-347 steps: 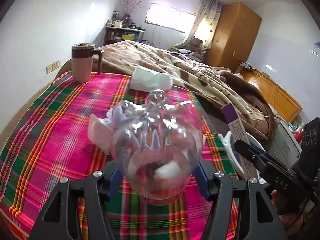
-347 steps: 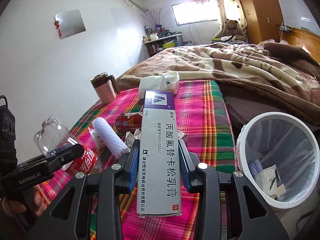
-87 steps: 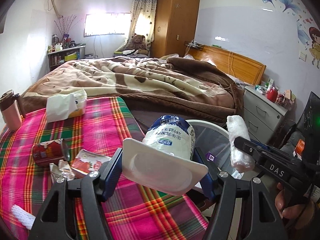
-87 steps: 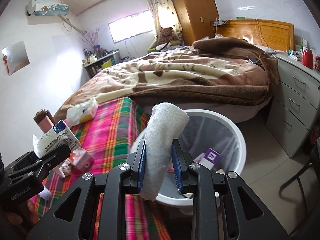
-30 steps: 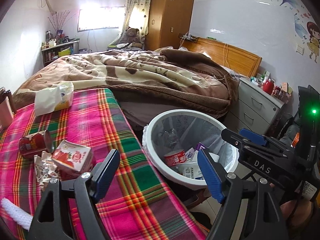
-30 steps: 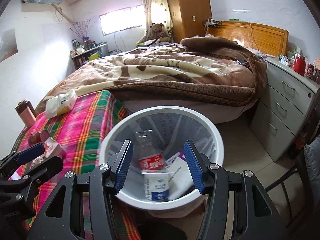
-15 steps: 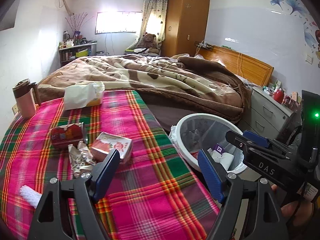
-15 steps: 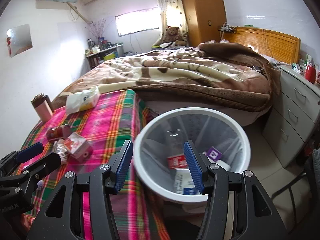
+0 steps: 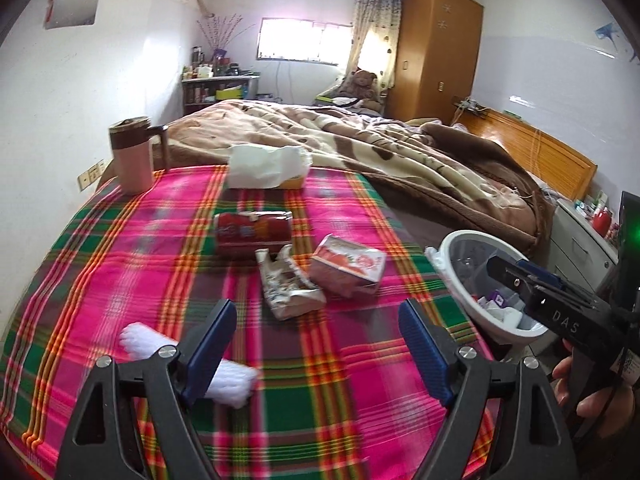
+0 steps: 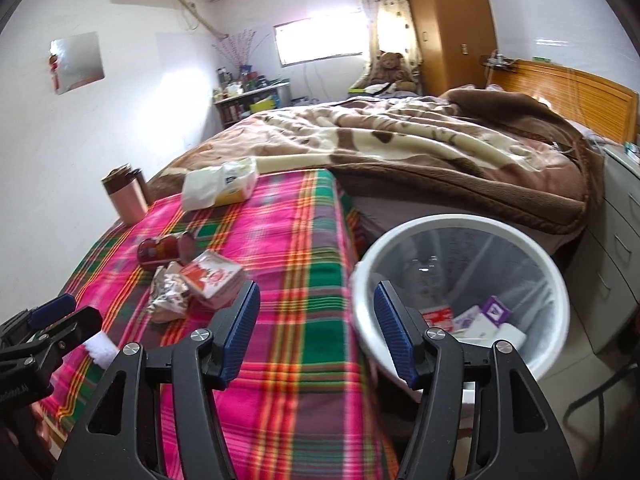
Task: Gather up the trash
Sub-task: 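Move both open tools back toward the foam sleeve and wrappers on the bed, then grasp the white foam sleeve with the left tool while the right tool grasps the strawberry milk carton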
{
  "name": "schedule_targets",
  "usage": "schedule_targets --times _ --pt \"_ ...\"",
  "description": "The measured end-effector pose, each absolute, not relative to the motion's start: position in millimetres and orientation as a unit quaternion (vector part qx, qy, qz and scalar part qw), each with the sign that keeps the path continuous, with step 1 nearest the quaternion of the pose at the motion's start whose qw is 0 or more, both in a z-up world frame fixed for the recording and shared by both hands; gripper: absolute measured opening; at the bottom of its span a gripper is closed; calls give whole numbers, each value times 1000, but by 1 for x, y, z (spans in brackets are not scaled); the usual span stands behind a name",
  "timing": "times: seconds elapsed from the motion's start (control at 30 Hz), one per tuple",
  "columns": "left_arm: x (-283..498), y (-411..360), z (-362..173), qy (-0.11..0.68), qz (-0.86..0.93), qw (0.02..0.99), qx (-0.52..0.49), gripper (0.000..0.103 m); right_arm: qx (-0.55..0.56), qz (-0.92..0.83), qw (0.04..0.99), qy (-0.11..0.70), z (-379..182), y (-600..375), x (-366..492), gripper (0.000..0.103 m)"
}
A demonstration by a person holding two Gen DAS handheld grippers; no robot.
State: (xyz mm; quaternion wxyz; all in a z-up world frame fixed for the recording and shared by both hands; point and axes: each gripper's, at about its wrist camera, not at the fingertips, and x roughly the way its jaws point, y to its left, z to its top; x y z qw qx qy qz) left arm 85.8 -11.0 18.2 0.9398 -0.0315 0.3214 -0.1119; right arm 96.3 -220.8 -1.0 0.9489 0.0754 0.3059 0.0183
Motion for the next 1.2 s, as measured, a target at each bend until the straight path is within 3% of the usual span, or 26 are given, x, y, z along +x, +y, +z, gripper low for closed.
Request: schedule_targets --times 0.57,0.77,0.9,1.2 --pt "85 71 -24 383 -15 919 -90 85 16 106 932 347 -19 -166 141 66" --pt "92 85 -35 402 -8 908 -120 85 3 129 923 362 -24 -156 154 67" --pt "99 92 -45 417 -17 896 -153 85 -9 139 920 368 -27 -151 161 75" --pt "119 90 -53 432 -24 885 -174 86 -34 149 911 384 -34 -140 181 75"
